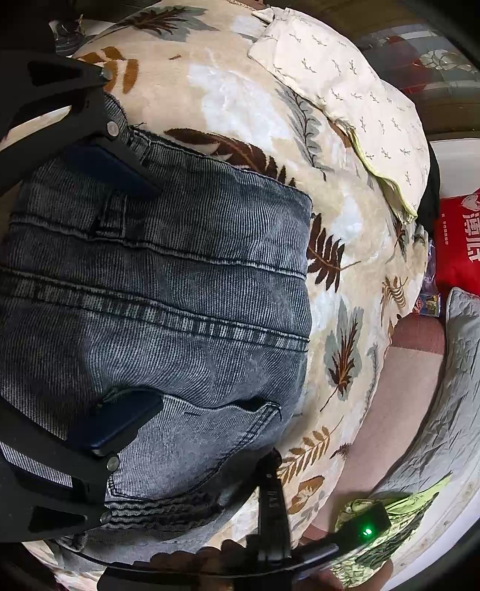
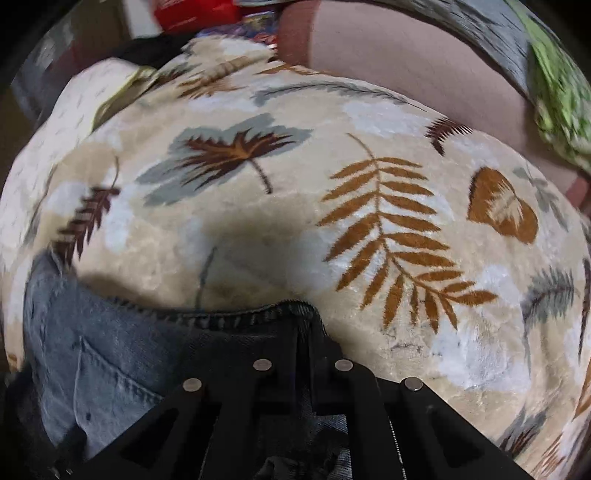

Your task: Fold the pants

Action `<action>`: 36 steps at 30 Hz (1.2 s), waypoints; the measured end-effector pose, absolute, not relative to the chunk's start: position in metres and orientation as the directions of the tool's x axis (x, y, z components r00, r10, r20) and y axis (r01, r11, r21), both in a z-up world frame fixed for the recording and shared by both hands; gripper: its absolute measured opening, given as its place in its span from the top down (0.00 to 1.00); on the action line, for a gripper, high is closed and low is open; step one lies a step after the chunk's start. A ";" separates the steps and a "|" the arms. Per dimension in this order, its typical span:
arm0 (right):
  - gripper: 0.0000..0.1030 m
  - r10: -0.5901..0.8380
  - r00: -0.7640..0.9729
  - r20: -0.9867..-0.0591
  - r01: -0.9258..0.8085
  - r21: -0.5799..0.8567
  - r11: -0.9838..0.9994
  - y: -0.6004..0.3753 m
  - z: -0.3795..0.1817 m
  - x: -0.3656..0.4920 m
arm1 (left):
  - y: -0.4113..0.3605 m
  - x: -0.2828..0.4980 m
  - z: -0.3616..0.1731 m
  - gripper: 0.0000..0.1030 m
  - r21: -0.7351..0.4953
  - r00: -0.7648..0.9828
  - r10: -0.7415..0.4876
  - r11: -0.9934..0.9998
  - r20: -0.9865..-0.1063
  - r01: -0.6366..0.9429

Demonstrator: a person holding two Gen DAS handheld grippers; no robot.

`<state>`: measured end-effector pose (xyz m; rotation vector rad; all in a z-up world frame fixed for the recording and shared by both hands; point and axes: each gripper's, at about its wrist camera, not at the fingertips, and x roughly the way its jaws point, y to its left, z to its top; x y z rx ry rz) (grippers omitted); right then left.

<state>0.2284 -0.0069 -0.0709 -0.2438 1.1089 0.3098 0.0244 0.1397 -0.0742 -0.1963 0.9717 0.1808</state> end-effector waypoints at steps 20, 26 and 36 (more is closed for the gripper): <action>0.52 0.328 0.300 -0.896 -0.430 0.180 0.885 0.005 -0.044 0.151 | 0.151 -0.011 -0.035 0.00 -0.035 0.552 0.128 0.961 -0.824 -0.275; 0.33 0.293 0.296 -0.909 -0.402 0.160 0.902 0.012 -0.062 0.168 | 0.158 0.002 -0.071 0.00 -0.021 0.447 0.114 0.958 -0.887 -0.286; 0.32 0.403 0.308 -0.862 -0.470 0.231 0.852 0.026 -0.016 0.166 | 0.163 -0.003 -0.059 0.00 -0.037 0.488 0.111 0.958 -0.866 -0.283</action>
